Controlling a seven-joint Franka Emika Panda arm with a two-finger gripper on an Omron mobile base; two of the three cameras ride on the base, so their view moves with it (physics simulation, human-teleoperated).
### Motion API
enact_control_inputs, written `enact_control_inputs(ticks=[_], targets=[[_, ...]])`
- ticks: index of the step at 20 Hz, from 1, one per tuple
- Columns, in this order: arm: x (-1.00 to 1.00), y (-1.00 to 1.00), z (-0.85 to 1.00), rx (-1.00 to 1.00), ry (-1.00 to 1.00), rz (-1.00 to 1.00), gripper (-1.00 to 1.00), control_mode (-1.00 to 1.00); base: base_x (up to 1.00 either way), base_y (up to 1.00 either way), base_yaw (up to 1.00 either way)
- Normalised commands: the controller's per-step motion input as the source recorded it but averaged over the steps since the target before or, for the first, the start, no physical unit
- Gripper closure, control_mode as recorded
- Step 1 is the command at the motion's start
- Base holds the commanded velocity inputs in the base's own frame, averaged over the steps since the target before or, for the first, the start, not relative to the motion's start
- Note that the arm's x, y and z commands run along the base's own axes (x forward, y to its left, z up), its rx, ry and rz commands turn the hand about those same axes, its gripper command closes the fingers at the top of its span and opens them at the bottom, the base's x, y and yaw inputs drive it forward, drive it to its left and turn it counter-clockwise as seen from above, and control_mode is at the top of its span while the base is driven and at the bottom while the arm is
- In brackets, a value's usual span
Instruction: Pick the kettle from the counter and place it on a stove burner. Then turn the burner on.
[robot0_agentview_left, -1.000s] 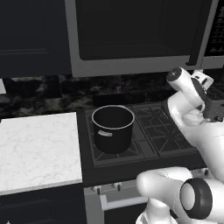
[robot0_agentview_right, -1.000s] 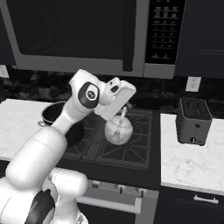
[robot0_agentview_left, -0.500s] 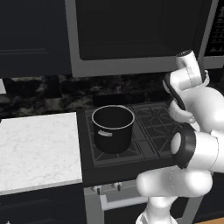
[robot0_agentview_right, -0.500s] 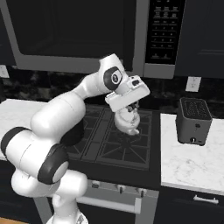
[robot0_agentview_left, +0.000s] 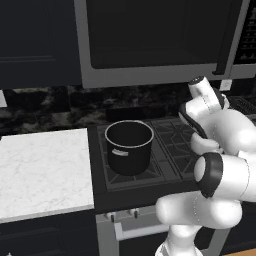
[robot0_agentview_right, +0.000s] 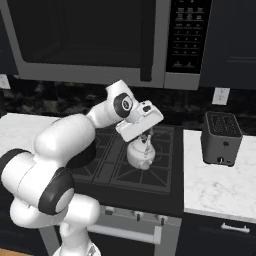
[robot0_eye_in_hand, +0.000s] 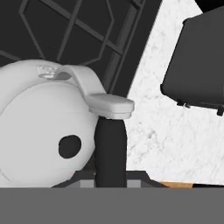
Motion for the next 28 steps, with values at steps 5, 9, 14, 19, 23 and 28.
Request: enact_control_inputs(ticks=[5,9,14,19,23,28], targets=[[0.22,0.0,-0.03,0.0,0.0,0.0,1.0,-1.0,0.0,0.0,0.0],[0.48,0.0,-0.1,0.0,0.0,0.0,1.0,-1.0,0.0,0.0,0.0],[0.51,-0.03,-0.16,-0.02,0.0,0.0,1.0,-1.0,0.0,0.0,0.0],[0.33,-0.04,-0.27,-0.08,0.0,0.0,1.0,-1.0,0.0,0.0,0.0],[0.22,0.0,-0.26,-0.07,0.0,0.0,1.0,-1.0,0.0,0.0,0.0],[0.16,0.0,-0.36,-0.03,0.0,0.0,1.0,-1.0,0.0,0.0,0.0]])
